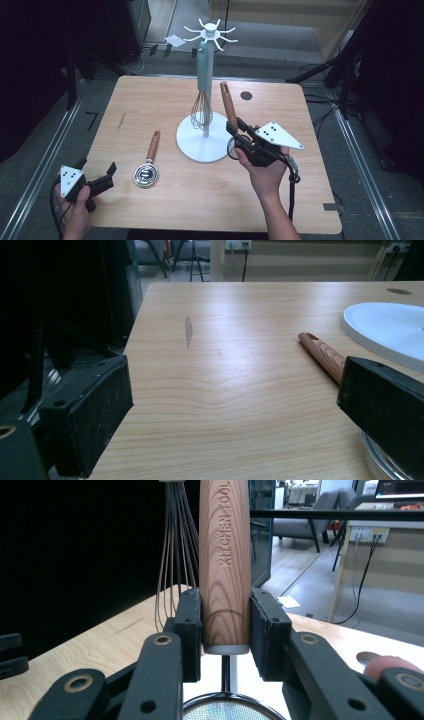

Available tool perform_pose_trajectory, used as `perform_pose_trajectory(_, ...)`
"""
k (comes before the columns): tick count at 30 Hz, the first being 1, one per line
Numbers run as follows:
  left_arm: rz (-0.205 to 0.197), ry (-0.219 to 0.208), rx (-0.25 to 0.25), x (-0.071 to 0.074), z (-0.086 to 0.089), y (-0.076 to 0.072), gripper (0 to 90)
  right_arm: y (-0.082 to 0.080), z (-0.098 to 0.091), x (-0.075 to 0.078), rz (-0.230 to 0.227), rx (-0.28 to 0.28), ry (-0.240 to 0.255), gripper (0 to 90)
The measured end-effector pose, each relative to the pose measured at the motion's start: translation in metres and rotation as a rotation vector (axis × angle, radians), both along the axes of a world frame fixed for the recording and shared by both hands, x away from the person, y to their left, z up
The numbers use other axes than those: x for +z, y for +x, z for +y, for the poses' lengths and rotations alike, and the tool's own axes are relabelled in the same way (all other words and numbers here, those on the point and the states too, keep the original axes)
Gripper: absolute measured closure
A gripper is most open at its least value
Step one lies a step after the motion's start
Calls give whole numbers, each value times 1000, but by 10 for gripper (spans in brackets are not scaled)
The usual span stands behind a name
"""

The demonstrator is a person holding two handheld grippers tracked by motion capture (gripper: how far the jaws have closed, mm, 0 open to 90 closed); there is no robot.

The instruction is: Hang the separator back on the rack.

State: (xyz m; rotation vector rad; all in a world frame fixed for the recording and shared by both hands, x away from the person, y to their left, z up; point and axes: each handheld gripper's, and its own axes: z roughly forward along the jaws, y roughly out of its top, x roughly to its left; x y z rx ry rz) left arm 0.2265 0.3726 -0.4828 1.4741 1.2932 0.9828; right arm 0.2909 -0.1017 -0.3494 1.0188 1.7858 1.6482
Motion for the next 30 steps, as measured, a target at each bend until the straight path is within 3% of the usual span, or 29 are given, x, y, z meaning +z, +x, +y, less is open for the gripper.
perform_pose_trajectory(9, -2, -2, 1, 0, 0, 0, 15, -1, 2, 8, -38, -3, 5, 708)
perform_pose_trajectory(30, -5, -6, 1, 0, 0, 0, 15, -2, 6, 22, -69, 3, 24, 708)
